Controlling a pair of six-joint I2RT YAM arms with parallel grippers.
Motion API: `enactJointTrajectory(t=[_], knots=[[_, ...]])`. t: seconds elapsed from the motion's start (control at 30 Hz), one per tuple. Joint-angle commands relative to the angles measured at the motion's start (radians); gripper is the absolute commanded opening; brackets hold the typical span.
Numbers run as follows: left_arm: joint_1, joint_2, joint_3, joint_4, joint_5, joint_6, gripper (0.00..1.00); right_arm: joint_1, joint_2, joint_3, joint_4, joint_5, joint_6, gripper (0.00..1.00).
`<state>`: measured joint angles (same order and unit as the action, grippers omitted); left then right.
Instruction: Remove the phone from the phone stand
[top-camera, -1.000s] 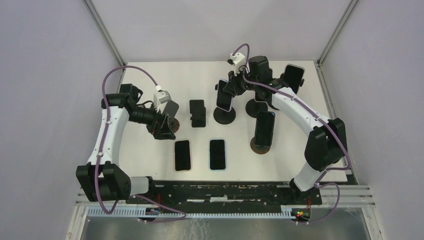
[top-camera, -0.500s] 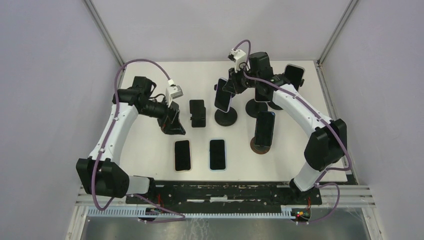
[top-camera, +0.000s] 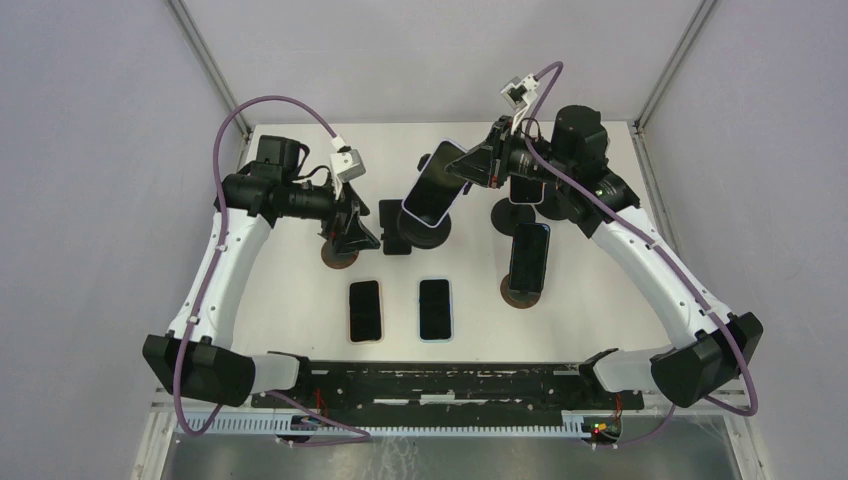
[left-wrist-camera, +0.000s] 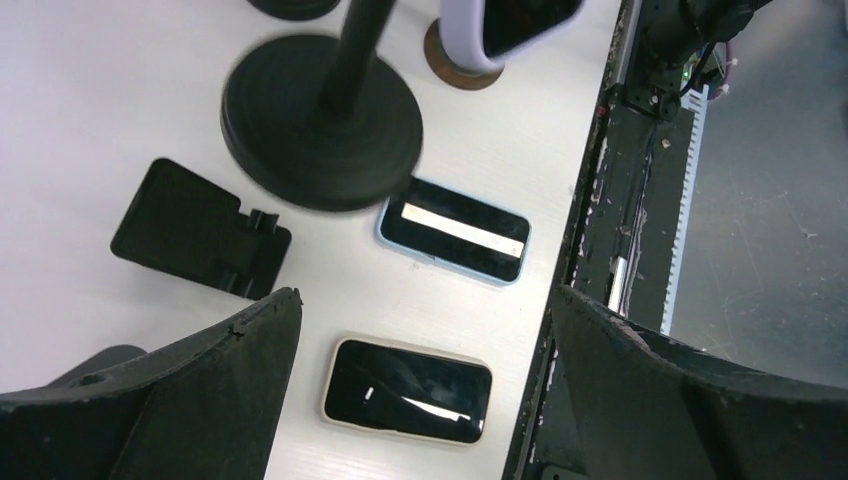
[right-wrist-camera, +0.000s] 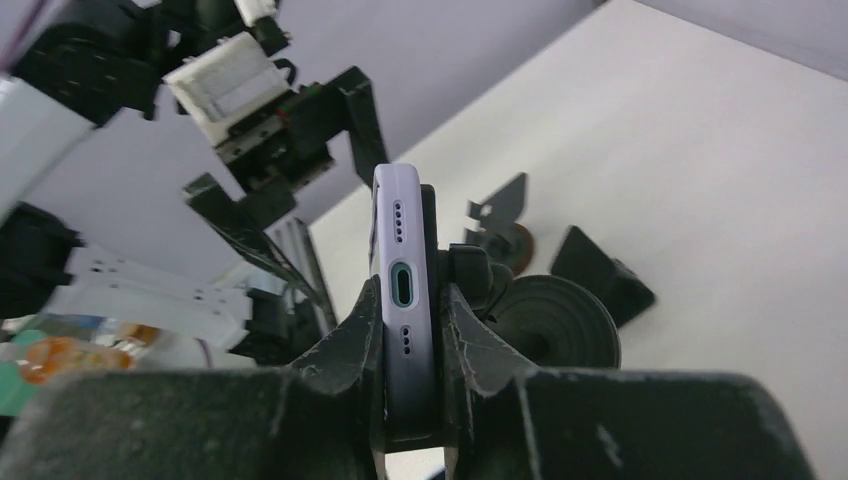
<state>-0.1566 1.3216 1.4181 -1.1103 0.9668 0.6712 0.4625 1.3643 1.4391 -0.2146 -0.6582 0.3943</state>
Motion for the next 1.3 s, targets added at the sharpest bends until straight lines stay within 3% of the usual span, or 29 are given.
enactJointTrajectory(t=[0.0, 0.2, 0.57, 0.7, 0.87, 1.13, 1.27], knots=[[-0.031, -0.073, -0.018, 0.098, 0.048, -0.070, 1.00, 0.029, -0.055, -0.061, 0.404, -0.148, 0.312, 0.00], [-0.055, -0.122, -0.069, 0.194, 0.055, -0.132, 1.00, 0.128, -0.019, -0.041, 0.499, -0.129, 0.415, 0.00], [-0.061, -0.191, -0.138, 0.201, 0.147, -0.097, 1.00, 0.239, 0.033, -0.058, 0.745, -0.111, 0.591, 0.00], [-0.061, -0.209, -0.138, 0.199, 0.180, -0.084, 1.00, 0.244, 0.023, -0.103, 0.858, -0.115, 0.661, 0.00], [-0.051, -0.242, -0.111, 0.134, 0.236, -0.032, 1.00, 0.230, -0.019, -0.113, 0.851, -0.129, 0.660, 0.00], [0.084, -0.294, -0.133, 0.143, 0.275, -0.026, 1.00, 0.179, -0.096, -0.192, 0.899, -0.130, 0.701, 0.00], [0.090, -0.282, -0.142, 0.138, 0.308, -0.026, 1.00, 0.180, -0.093, -0.204, 0.976, -0.120, 0.757, 0.00]])
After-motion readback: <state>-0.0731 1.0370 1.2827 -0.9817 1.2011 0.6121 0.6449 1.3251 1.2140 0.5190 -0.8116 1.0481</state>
